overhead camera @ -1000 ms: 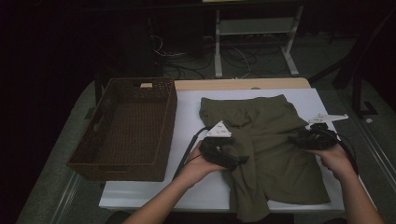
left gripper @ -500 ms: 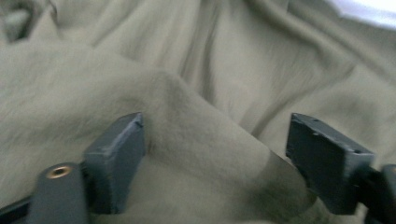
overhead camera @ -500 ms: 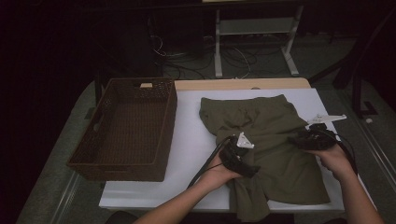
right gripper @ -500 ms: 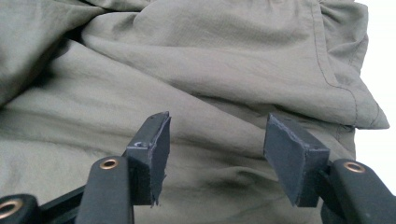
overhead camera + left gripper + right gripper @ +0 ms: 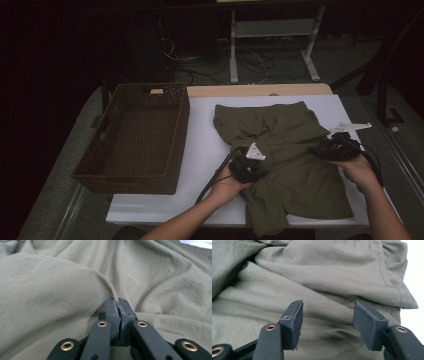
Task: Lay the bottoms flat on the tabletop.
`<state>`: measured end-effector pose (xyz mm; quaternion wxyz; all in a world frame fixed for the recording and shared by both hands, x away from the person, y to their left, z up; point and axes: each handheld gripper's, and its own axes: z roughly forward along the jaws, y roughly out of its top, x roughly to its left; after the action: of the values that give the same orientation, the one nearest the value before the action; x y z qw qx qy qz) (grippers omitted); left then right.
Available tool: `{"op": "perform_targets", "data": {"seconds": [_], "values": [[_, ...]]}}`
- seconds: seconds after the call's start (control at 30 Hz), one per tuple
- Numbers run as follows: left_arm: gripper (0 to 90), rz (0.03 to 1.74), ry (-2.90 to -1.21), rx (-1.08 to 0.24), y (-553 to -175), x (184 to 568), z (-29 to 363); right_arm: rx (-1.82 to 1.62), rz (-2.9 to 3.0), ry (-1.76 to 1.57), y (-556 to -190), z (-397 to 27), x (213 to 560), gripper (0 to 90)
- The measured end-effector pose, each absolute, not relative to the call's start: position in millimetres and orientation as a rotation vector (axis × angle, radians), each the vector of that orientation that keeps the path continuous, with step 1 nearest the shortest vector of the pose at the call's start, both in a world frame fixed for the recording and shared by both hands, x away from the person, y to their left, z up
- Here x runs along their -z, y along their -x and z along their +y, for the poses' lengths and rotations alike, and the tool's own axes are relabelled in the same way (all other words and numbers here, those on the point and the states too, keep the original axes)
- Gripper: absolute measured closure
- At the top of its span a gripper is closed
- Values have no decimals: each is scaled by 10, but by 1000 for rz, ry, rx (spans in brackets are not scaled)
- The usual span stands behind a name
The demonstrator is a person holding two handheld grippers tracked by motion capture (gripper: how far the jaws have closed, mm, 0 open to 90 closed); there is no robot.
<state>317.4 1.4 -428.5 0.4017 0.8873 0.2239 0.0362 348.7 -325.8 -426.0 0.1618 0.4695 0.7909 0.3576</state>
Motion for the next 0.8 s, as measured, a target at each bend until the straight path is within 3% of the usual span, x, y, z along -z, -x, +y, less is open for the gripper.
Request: {"op": "perform_targets", "data": {"seconds": [0.47,0.7,0.8], "values": [[884,742,-2169,-283,-3525,3971,812,-1023,2260,-1336,-3480,-3269,4258,403],[869,807,-2278,-347,-3628,4170,831,-1013,2267,-1336,-3480,-3258,4268,403],[812,817,-2270,-368,-3637,4168,821,-1019,2266,-1334,-3477,-3263,4265,403]]}}
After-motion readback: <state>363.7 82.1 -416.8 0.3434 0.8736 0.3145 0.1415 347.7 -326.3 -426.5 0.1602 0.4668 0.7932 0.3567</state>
